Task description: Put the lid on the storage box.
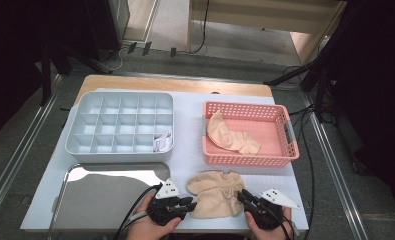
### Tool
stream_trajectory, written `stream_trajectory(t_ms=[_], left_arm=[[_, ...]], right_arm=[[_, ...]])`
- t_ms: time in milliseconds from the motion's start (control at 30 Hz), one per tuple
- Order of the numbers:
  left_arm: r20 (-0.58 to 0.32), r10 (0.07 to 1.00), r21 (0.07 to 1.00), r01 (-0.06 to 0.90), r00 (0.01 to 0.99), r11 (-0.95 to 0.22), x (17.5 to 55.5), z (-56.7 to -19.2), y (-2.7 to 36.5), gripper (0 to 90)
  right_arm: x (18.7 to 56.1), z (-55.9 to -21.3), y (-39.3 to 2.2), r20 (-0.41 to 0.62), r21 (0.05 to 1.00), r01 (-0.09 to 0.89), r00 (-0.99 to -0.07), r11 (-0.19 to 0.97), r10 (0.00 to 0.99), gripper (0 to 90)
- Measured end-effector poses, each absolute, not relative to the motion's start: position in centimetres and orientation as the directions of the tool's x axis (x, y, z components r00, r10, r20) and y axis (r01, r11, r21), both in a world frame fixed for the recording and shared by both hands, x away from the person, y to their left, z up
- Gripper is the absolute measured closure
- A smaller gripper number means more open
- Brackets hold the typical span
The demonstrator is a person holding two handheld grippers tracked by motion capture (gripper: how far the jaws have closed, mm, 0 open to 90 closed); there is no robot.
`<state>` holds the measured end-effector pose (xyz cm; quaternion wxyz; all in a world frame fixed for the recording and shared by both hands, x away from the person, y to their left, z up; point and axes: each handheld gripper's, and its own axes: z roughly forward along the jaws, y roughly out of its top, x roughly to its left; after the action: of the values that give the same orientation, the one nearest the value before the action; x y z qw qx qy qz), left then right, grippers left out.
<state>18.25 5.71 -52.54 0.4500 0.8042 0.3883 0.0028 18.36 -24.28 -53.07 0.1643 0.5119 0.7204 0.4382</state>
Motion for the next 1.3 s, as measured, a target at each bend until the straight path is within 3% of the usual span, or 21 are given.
stream_trajectory(t_ms=[67,267,900,1300], left_arm=[[-0.345,0.623,0.724,0.622,0.702,-0.299,18.2,-52.5,5.7,77.5],[-0.346,0.620,0.724,0.621,0.704,-0.300,18.2,-52.5,5.7,87.0],[-0.375,0.622,0.752,0.618,0.687,-0.229,19.8,-50.6,7.4,89.7],[-0.382,0.683,0.707,0.673,0.622,-0.217,22.8,-51.2,7.1,89.7]], right_arm=[[18.4,-53.1,-24.0,0.206,0.805,0.582,-0.453,0.113,0.867,71.6],[18.2,-53.0,-23.7,0.178,0.793,0.589,-0.468,0.156,0.865,89.5],[17.4,-48.9,-24.5,0.160,0.854,0.510,-0.445,0.103,0.881,90.0],[21.1,-50.7,-24.6,0.156,0.799,0.590,-0.390,0.117,0.907,90.0]])
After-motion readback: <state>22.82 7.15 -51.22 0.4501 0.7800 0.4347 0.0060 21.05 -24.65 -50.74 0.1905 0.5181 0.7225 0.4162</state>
